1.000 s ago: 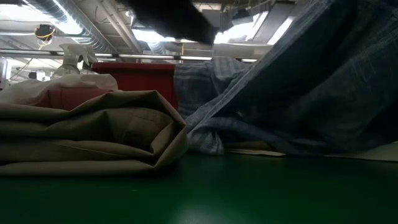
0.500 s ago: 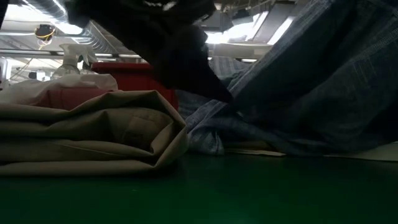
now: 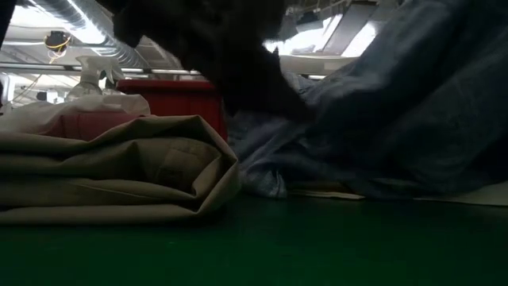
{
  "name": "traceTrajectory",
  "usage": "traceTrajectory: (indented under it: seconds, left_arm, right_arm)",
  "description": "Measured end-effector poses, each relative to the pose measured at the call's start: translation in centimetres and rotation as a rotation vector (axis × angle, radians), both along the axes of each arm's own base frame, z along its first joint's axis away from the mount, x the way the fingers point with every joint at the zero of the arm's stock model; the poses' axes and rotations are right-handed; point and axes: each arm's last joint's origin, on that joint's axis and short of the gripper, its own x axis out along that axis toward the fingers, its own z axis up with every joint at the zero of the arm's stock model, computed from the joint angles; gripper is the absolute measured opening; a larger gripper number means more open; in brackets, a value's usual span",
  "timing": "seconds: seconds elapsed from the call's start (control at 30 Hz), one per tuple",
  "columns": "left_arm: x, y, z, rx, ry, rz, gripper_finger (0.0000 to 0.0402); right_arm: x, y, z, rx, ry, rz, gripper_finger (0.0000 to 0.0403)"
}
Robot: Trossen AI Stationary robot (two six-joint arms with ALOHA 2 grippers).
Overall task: Fold Laundry from Bin
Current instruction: Remove the blue polo shirt from the red bin
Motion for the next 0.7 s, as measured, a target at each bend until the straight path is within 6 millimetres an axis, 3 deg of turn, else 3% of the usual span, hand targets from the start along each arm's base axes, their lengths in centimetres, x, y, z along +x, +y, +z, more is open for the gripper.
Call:
traceTrajectory:
  seconds: [0.23, 0.47, 0.7]
  left_arm:
    - [1.1, -4.3, 4.7, -0.167, -0.129, -0.198, 0.0003]
    - [0.7, -9.3, 9.1, -0.236, -0.248, -0.295, 0.0002]
    - [-1.4, -13.6, 10.7, -0.247, -0.297, -0.343, 0.0013]
  right_arm:
    - [-2.4, 2.7, 0.0, 0.044, 0.018, 0.080, 0.0028]
    - [-6.1, 6.0, 0.0, 0.084, -0.007, 0.035, 0.0022]
    - [-10.1, 9.4, -1.1, 0.113, 0.042, 0.019, 0.0011]
